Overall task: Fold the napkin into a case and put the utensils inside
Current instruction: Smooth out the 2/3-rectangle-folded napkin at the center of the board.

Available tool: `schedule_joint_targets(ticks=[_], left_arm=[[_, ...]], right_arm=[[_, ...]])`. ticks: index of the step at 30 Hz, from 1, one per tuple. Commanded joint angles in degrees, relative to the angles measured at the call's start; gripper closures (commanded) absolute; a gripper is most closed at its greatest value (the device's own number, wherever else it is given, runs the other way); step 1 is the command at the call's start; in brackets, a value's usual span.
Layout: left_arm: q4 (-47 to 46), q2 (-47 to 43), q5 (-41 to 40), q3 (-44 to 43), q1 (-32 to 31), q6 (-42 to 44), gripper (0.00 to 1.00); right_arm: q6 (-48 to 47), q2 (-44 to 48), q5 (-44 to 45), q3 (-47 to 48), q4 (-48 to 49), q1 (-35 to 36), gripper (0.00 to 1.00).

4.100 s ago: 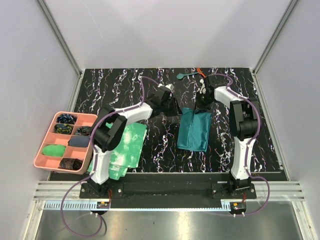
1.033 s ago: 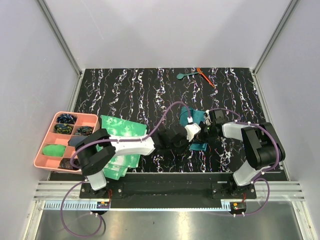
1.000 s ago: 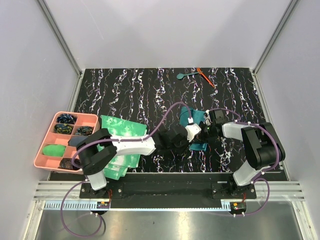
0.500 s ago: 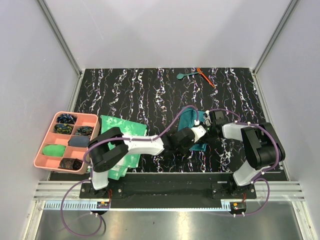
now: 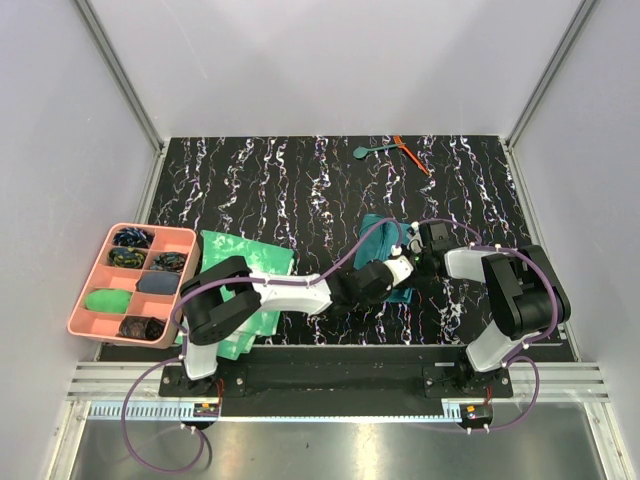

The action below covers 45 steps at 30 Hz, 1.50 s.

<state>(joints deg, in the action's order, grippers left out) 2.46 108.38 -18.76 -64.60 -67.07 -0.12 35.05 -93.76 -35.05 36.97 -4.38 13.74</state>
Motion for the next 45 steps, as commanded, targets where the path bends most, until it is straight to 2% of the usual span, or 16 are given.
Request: schedule_joint_targets(ticks=[1, 12, 22, 31, 36, 45], left_arm=[[-1.9, -0.4, -4.2, -0.3, -0.4, 1.9, 0.67], [-2.3, -1.1, -0.3, -1.1, -0.4, 0.3, 1.0], [0.5, 0.2, 10.4, -4.6, 0.3, -9.0, 1.0], [4.4, 4.0, 12.1, -7.0, 4.6, -12.5, 1.0], [5.5, 4.3, 13.4, -5.8, 6.6, -12.5, 1.0], [4.9, 3.9, 15.2, -6.2, 7.0, -12.6, 1.0]], right_arm=[[0.3, 0.1, 0.2, -1.0, 0.4, -0.3, 1.0], [0.4, -1.1, -0.2, -0.9, 0.9, -0.3, 1.0], [0.7, -1.1, -0.4, -1.1, 1.1, -0.3, 1.0], [1.3, 1.5, -0.5, -1.1, -0.2, -0.3, 1.0], [-0.1, 5.8, 2.1, 1.0, -5.8, -0.4, 1.0], [-0.9, 6.0, 0.4, 4.2, -7.9, -0.3, 1.0]])
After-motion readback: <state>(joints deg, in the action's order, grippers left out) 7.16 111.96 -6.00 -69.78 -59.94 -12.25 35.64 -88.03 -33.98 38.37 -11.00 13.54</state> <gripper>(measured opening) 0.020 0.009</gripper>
